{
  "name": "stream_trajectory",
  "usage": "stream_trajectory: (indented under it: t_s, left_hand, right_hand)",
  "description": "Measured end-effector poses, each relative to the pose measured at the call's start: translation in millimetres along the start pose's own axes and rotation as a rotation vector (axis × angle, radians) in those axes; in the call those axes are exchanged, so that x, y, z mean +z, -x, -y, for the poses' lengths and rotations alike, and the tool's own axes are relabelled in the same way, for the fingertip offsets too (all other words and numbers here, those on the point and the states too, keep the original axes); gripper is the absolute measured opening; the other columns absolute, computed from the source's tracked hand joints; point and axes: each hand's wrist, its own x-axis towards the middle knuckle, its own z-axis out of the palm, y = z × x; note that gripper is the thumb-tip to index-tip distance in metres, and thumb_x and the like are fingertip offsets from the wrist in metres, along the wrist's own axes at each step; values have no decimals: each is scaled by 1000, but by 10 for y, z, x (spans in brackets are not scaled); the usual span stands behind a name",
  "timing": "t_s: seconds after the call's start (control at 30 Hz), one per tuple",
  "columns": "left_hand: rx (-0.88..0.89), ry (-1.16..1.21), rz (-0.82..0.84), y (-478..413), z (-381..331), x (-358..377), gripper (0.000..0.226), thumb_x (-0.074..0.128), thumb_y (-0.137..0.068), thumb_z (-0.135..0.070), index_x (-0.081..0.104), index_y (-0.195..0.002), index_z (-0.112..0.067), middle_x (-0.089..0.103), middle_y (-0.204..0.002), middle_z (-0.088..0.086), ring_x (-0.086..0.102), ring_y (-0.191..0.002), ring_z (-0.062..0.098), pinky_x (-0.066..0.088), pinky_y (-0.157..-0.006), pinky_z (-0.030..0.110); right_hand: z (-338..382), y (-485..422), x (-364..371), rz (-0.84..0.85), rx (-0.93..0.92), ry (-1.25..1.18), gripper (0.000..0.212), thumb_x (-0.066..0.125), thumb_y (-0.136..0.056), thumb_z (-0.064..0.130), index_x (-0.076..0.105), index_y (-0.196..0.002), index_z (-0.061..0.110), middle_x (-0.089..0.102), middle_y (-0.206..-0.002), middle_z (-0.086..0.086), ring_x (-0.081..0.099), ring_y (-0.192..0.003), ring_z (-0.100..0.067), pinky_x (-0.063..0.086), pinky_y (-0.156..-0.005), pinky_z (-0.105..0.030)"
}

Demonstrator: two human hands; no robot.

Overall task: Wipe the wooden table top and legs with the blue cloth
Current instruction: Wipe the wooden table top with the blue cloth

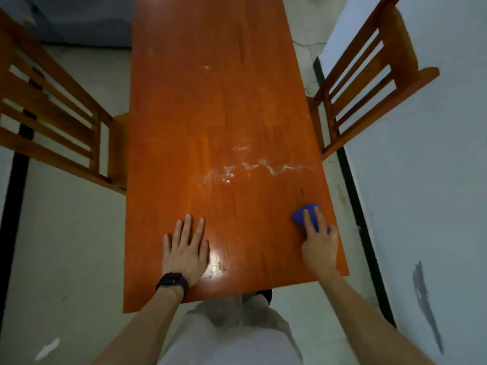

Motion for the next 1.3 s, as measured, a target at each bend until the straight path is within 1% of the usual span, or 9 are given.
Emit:
stream_trajectory:
  t_s: [0.1, 0.17, 0.3, 0.47, 0.57, 0.73, 0.87, 1.07, 1.3]
  left_hand:
    - [75, 17, -6, -203, -99, 9, 56, 17, -102, -51, -9, -151, -42, -21, -159, -7, -16, -148, 16, -9, -119, 48]
    - [93, -2, 23, -274, -100, 45, 57, 15, -102, -52, -9, -152, -42, -22, -159, -8, -19, -147, 14, -8, -120, 50]
    - [102, -34, 73, -296, -16, 59, 56, 9, -101, -53, -16, -150, -46, -29, -157, -11, -26, -144, 11, -10, -119, 52]
    - [108, -6, 73, -333, 11, 30, 55, 13, -101, -54, -10, -151, -47, -24, -157, -14, -19, -147, 10, -6, -119, 53]
    - [145, -3, 52, -349, 74, 55, 57, 4, -97, -59, -10, -151, -46, -21, -158, -12, -20, -146, 10, -8, -119, 53]
    - [102, 119, -45, -417, 214, 45, 68, 10, -94, -59, 6, -157, -32, -6, -161, -7, -1, -151, 16, 0, -121, 49]
    - [-130, 187, -137, -578, 457, -75, 68, 25, -100, -51, 3, -157, -22, -2, -165, 0, 0, -152, 20, 0, -122, 51]
    - [-271, 183, -257, -784, 903, -54, 63, 15, -101, -52, -7, -155, -28, -7, -164, -6, -8, -150, 11, 4, -120, 53]
    - [-272, 159, -368, -870, 944, 88, 64, 26, -98, -47, 17, -156, -21, 12, -164, -5, 8, -151, 12, 14, -119, 56]
  right_hand:
    - [-457, -116, -240, -35, 431, -121, 75, 47, -87, 9, 22, -155, 28, 8, -164, -2, 30, -131, -40, 31, -104, -38]
    - [-328, -88, -301, -134, 497, -166, 71, 46, -90, 7, 25, -154, 25, 12, -163, -4, 30, -129, -39, 31, -102, -35]
    - [591, 230, -53, -193, 105, -155, 67, 54, -89, 8, 34, -151, 24, 24, -160, -4, 41, -118, -32, 39, -97, -36]
    - [1052, 674, 332, 57, -405, 13, 86, 72, -65, 10, 46, -144, 32, 38, -155, 3, 39, -115, -30, 53, -89, -43]
    - [473, 494, 192, 79, -233, 36, 88, 70, -67, 6, 42, -146, 33, 38, -154, -2, 45, -112, -35, 53, -84, -48]
    - [-31, 60, -429, 106, 469, -174, 76, 49, -89, 9, 17, -155, 28, 8, -162, -6, 28, -134, -38, 31, -110, -41]
    - [756, -154, -412, -38, 72, -198, 65, 48, -95, 9, 25, -155, 21, 17, -160, -10, 36, -129, -34, 33, -109, -40]
    - [2469, -245, 17, 65, -540, -194, 71, 49, -90, 9, 25, -154, 26, 15, -163, -4, 36, -123, -32, 37, -106, -40]
    - [3232, -544, 557, 112, -786, 7, 81, 62, -89, 33, 17, -155, 26, 6, -165, 0, 18, -137, -36, 36, -110, -48]
